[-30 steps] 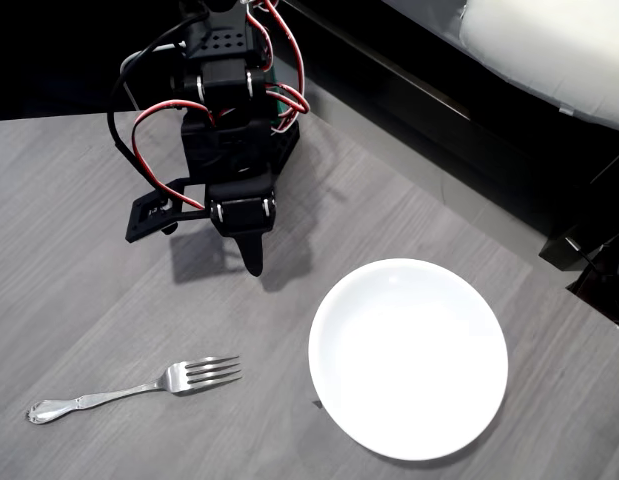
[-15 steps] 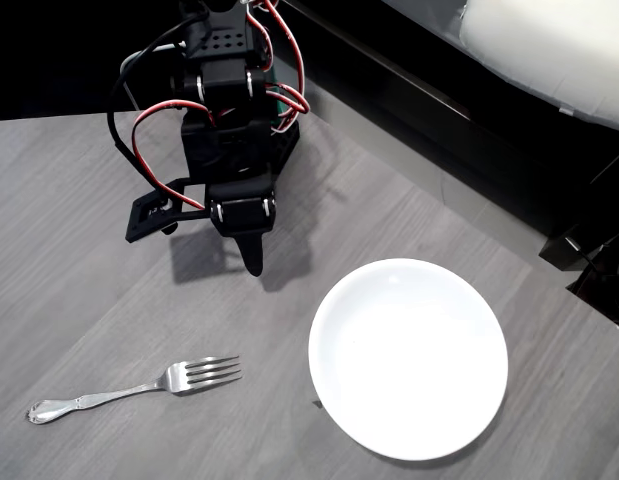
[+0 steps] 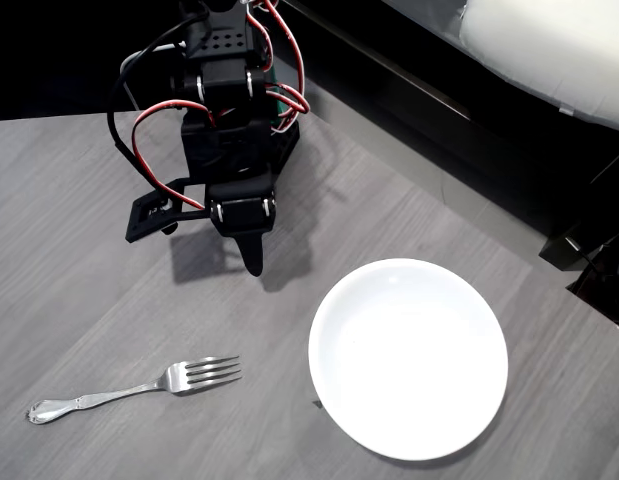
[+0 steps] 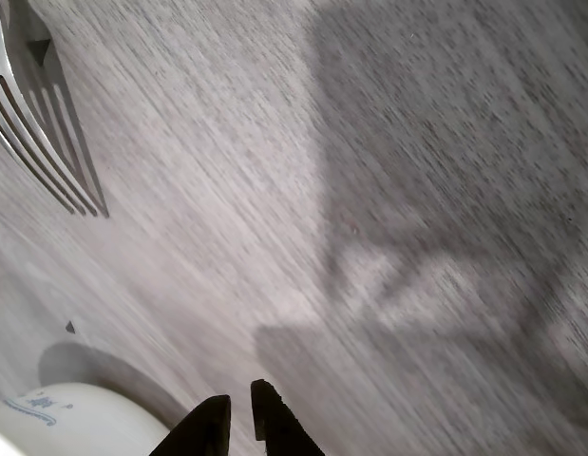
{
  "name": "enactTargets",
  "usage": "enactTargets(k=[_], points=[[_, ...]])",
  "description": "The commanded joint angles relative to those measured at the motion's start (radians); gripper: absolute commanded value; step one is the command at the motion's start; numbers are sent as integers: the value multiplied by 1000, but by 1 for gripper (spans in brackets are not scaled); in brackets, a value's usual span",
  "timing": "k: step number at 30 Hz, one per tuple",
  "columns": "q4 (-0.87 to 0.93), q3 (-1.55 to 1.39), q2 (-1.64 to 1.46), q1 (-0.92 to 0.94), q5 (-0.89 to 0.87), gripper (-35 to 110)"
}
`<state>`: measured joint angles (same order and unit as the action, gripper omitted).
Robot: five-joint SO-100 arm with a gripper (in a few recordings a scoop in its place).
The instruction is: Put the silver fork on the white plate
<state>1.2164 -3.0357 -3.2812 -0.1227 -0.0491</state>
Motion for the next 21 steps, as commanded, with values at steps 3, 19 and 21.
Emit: enactTargets(k=[3,19,21], points=[[3,3,-29,3,-2,0],[3,3,-29,-20,6,0],[3,3,-29,-26,9,0]])
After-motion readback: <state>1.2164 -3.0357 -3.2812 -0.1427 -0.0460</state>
